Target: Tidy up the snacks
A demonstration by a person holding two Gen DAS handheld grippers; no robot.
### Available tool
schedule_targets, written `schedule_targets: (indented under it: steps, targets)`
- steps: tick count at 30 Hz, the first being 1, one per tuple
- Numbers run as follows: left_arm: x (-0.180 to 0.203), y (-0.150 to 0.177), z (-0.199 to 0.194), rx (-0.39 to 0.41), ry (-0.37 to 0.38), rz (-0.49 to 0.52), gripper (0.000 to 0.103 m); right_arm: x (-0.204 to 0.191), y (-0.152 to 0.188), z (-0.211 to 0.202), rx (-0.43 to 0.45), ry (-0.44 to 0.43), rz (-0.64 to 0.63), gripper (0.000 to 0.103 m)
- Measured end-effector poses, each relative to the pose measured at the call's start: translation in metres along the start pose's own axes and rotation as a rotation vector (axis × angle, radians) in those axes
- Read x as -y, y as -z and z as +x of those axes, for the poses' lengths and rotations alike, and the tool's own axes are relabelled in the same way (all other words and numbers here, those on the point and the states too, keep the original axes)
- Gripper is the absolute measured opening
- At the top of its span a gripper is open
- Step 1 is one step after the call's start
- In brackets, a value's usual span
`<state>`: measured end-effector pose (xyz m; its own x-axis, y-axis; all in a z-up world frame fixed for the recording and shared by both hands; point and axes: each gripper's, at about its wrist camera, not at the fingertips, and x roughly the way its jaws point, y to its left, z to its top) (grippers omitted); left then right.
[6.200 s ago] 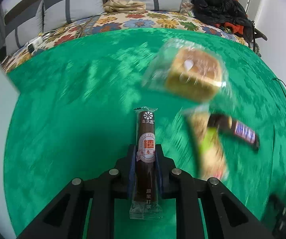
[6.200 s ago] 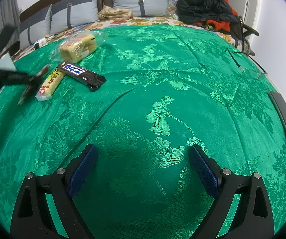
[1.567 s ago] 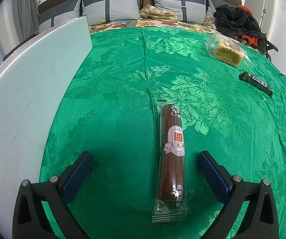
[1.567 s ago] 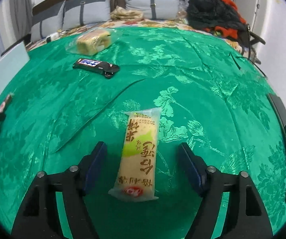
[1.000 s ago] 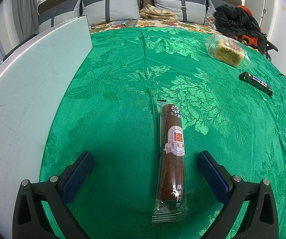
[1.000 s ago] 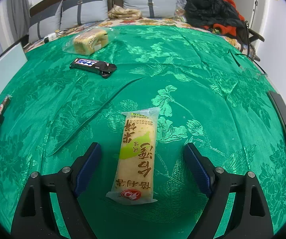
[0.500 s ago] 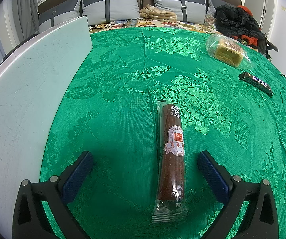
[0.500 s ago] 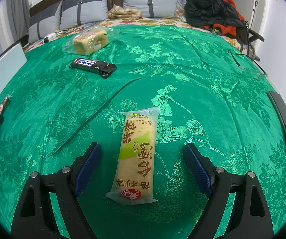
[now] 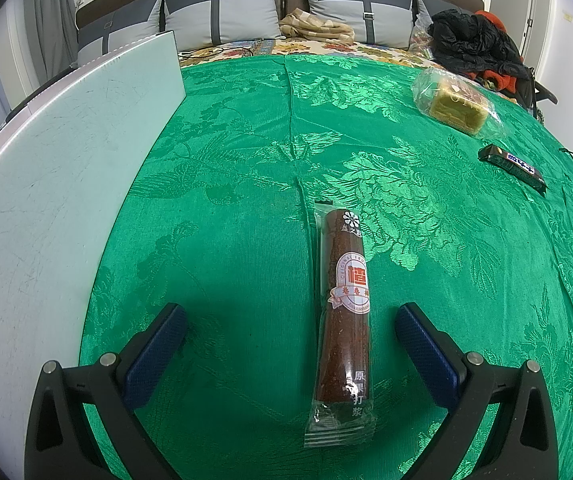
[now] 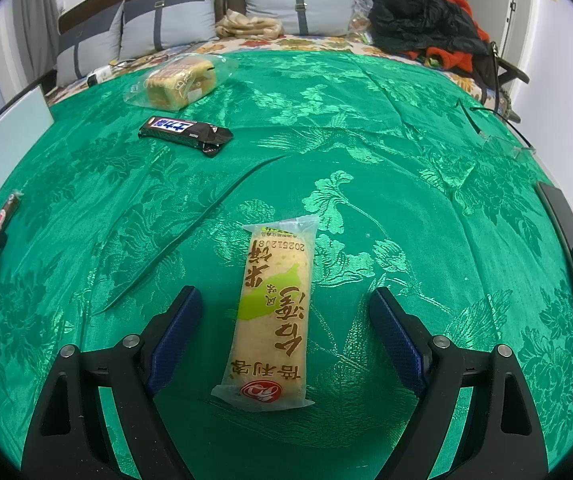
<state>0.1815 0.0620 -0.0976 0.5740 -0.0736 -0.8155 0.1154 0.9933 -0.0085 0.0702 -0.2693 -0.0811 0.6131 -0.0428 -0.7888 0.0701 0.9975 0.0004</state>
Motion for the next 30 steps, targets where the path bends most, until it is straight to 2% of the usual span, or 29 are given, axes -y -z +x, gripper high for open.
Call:
schedule_targets:
  steps: [2,4,7,8,9,10,11,14,17,20,22,24,26,28,30]
  targets:
    - [0.001,-0.002,0.001,-0.019,0.004,0.007,0.103,0.001,0.0,0.0,0.0,-0.006,0.005,0.09]
    - [0.001,-0.01,0.003,-0.093,0.014,0.005,0.102,0.003,-0.004,0.003,-0.026,-0.032,-0.014,0.091]
    - [0.006,-0.018,0.002,-0.137,0.021,0.017,0.087,0.01,-0.019,0.008,-0.142,-0.076,-0.004,0.09]
    - [0.009,-0.02,0.001,-0.142,0.021,0.028,0.075,0.013,-0.023,0.01,-0.173,-0.09,0.02,0.088]
    - [0.012,-0.022,-0.001,-0.139,0.026,0.036,0.045,0.014,-0.027,0.011,-0.197,-0.088,0.024,0.08]
    - [0.014,-0.024,-0.004,-0.134,0.035,0.049,0.025,0.013,-0.031,0.012,-0.231,-0.049,0.005,0.044]
    - [0.016,-0.025,-0.005,-0.151,0.034,0.05,0.018,0.012,-0.033,0.011,-0.246,-0.013,-0.019,0.03]
    - [0.009,-0.025,-0.016,-0.156,0.117,-0.031,0.018,0.018,-0.04,0.007,-0.329,-0.065,0.056,0.03]
    - [-0.003,-0.026,-0.045,-0.11,0.237,-0.138,0.018,0.006,-0.052,-0.018,-0.301,-0.111,0.069,0.031]
    - [-0.021,-0.034,-0.09,-0.039,0.328,-0.201,0.018,-0.033,-0.077,-0.047,-0.252,-0.21,0.046,0.031]
    - [-0.042,-0.041,-0.123,0.014,0.345,-0.22,0.018,-0.078,-0.101,-0.07,-0.206,-0.299,0.0,0.031]
    - [-0.067,-0.048,-0.149,0.056,0.32,-0.223,0.018,-0.135,-0.125,-0.094,-0.159,-0.414,-0.053,0.031]
    - [-0.106,-0.05,-0.176,0.088,0.255,-0.237,0.018,-0.193,-0.144,-0.115,-0.124,-0.524,-0.11,0.031]
    - [-0.145,-0.043,-0.192,0.102,0.173,-0.263,0.018,-0.25,-0.155,-0.132,-0.103,-0.62,-0.168,0.031]
    - [-0.188,-0.03,-0.201,0.097,0.051,-0.295,0.019,-0.305,-0.158,-0.144,-0.097,-0.708,-0.215,0.031]
